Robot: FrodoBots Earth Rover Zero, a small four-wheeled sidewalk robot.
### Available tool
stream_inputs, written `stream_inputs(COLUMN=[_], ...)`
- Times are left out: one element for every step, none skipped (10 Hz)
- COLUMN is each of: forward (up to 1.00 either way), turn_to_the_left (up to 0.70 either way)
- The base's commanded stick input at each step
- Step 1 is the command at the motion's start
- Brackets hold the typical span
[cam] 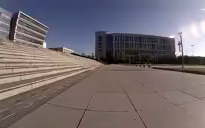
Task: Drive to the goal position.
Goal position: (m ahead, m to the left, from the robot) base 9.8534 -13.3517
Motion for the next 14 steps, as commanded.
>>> stream_inputs(forward=[0.7, 0.7, 0.7, 0.7, 0.7, 0.7, 0.7, 0.7, 0.7, 0.7, 0.7, 0.7, 0.7, 0.7], turn_to_the_left=[0.0, 0.0, 0.0, 0.0, 0.0, 0.21, 0.35, 0.35, 0.22, 0.0, 0.0, 0.0, 0.0, 0.0])
